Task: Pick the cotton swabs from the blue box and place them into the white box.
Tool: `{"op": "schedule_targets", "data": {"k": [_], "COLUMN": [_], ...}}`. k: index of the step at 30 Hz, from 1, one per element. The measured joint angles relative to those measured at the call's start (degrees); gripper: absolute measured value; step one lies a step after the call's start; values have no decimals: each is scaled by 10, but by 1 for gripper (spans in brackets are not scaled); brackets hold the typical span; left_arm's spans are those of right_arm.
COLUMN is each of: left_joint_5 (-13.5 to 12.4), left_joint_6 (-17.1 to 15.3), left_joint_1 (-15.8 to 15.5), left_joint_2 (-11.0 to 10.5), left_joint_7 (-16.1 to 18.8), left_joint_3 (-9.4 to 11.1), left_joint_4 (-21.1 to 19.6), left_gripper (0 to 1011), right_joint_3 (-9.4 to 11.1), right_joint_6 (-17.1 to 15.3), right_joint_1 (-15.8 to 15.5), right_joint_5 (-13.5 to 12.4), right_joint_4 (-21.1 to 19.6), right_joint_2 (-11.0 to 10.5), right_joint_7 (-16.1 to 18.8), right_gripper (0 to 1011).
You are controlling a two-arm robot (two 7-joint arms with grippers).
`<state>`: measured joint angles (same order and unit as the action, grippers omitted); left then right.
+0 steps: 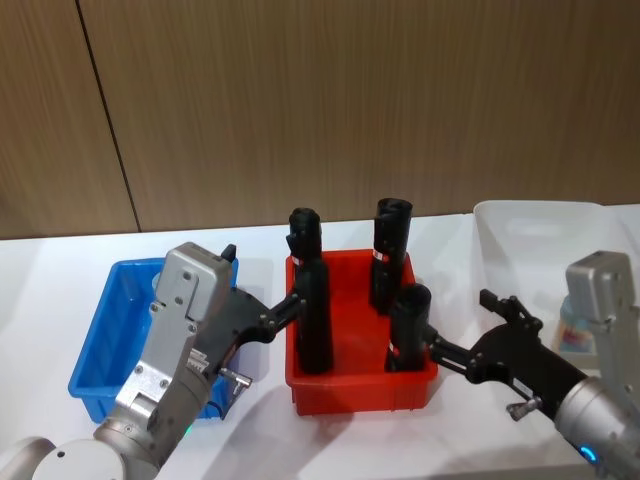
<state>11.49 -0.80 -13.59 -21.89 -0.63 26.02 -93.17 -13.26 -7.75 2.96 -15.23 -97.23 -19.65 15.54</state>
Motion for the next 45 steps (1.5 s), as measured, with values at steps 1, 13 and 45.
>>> {"op": "schedule_targets", "data": {"k": [1,13,45], "left_joint_5": [0,0,0], "left_joint_6": [0,0,0], "left_joint_1": [0,0,0], "left_joint_2": [0,0,0], "left_joint_7": [0,0,0], "left_joint_3": [0,0,0], "left_joint_4": [0,0,0], "left_gripper": [1004,1004,1004], "right_joint_3": [0,-8,-25], "right_joint_6": [-2,-15,-19], "right_joint_1": [3,49,157], "right_joint_5": [1,19,51], "right_joint_4": [3,64,213], "right_joint_2": [1,20,70], "right_joint_7": [4,47,89], "right_gripper": [1001,1001,821]}}
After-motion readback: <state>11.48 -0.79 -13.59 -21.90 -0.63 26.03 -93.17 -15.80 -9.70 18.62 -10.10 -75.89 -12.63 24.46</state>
